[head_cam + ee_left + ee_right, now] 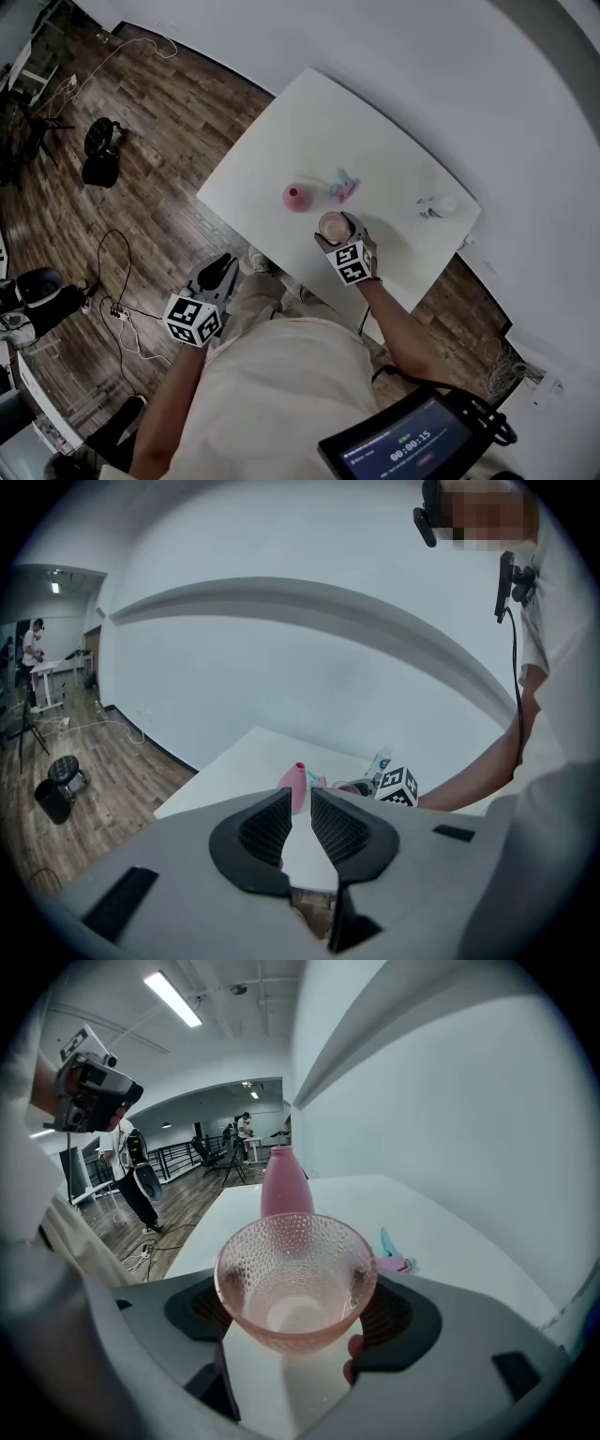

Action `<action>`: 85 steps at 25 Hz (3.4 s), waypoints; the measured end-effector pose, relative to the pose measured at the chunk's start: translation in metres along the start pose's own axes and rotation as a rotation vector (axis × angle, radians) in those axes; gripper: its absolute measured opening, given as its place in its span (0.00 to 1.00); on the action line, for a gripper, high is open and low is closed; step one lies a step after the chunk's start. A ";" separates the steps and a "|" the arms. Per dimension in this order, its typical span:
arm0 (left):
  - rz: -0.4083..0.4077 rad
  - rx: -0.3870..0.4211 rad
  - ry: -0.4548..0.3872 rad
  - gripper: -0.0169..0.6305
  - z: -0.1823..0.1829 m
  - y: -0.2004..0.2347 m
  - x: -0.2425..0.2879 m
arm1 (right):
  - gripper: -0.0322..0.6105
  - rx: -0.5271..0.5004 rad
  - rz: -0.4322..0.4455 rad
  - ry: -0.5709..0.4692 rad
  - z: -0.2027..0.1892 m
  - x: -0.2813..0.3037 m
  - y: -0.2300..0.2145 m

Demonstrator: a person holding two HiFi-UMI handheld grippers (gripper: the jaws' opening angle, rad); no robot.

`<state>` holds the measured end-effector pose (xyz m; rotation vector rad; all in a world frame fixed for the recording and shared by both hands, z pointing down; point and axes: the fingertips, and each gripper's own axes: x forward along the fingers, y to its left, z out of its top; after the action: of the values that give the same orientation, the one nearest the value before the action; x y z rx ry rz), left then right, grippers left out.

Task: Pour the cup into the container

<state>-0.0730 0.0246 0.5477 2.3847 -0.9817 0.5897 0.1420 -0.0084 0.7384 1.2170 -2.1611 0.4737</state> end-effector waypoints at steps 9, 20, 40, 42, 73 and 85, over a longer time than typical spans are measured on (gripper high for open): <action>-0.084 0.038 0.000 0.05 0.011 0.027 0.005 | 0.64 0.058 -0.042 0.043 0.024 -0.010 0.015; -0.226 0.145 0.013 0.04 0.044 0.059 0.035 | 0.64 0.129 -0.094 0.105 0.045 -0.022 0.028; -0.467 0.300 0.058 0.04 0.057 0.081 0.064 | 0.64 0.249 -0.225 0.155 0.070 -0.039 0.043; -0.481 0.305 0.064 0.04 0.057 0.084 0.065 | 0.64 0.258 -0.238 0.158 0.070 -0.038 0.044; -0.430 0.235 0.078 0.04 0.072 0.073 0.087 | 0.64 0.238 -0.123 0.310 0.105 -0.046 0.041; -0.418 0.215 0.073 0.04 0.072 0.077 0.091 | 0.64 0.229 -0.047 0.399 0.116 -0.028 0.046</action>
<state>-0.0567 -0.1127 0.5626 2.6284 -0.3821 0.6388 0.0759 -0.0328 0.6323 1.1717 -1.7714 0.8830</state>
